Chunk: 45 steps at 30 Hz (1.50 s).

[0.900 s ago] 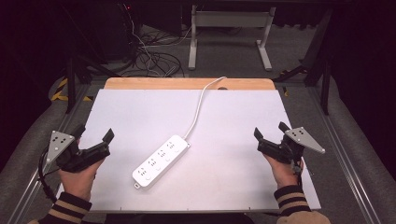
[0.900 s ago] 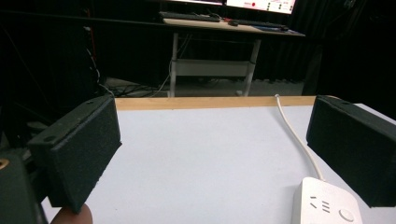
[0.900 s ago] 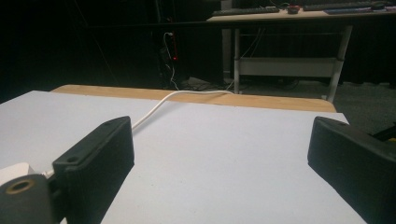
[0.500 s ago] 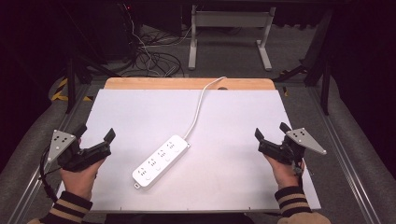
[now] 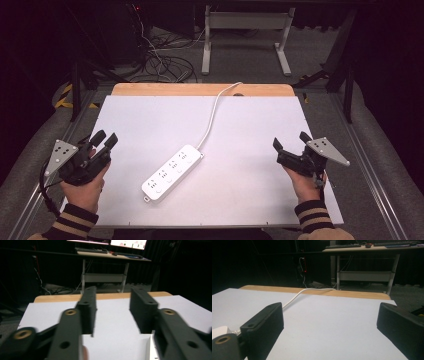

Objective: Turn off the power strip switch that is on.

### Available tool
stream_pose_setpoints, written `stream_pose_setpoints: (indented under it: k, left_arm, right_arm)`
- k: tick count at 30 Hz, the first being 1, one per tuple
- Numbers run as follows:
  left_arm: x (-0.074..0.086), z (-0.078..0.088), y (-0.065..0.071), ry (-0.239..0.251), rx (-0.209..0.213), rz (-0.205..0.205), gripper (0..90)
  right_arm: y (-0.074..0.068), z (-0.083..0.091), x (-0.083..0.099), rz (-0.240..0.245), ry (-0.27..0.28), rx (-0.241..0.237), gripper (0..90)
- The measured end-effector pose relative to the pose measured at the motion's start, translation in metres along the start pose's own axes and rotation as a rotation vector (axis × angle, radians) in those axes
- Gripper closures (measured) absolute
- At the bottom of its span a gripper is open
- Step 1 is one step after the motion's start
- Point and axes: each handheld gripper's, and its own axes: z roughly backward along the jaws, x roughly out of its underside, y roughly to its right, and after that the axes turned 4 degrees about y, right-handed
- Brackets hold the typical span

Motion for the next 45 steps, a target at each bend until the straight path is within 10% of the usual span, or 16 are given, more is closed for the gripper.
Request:
stream_pose_setpoints:
  k: [9,26,30,45]
  left_arm:
    - [-0.002,-0.003,0.001,-0.034,0.078,0.050,89.6]
    - [-0.008,-0.012,0.009,0.005,0.070,-0.051,89.9]
    - [-0.008,-0.022,0.021,-0.013,0.116,-0.117,89.9]
    - [0.000,-0.066,0.051,-0.151,0.218,-0.157,89.9]
  right_arm:
    - [0.001,0.001,0.000,-0.007,0.009,-0.004,7.6]
    - [0.003,0.008,-0.001,-0.003,0.013,0.007,8.2]
    - [0.005,0.011,-0.001,-0.003,0.012,0.016,8.4]
    - [0.010,0.024,0.001,-0.003,0.009,0.046,8.9]
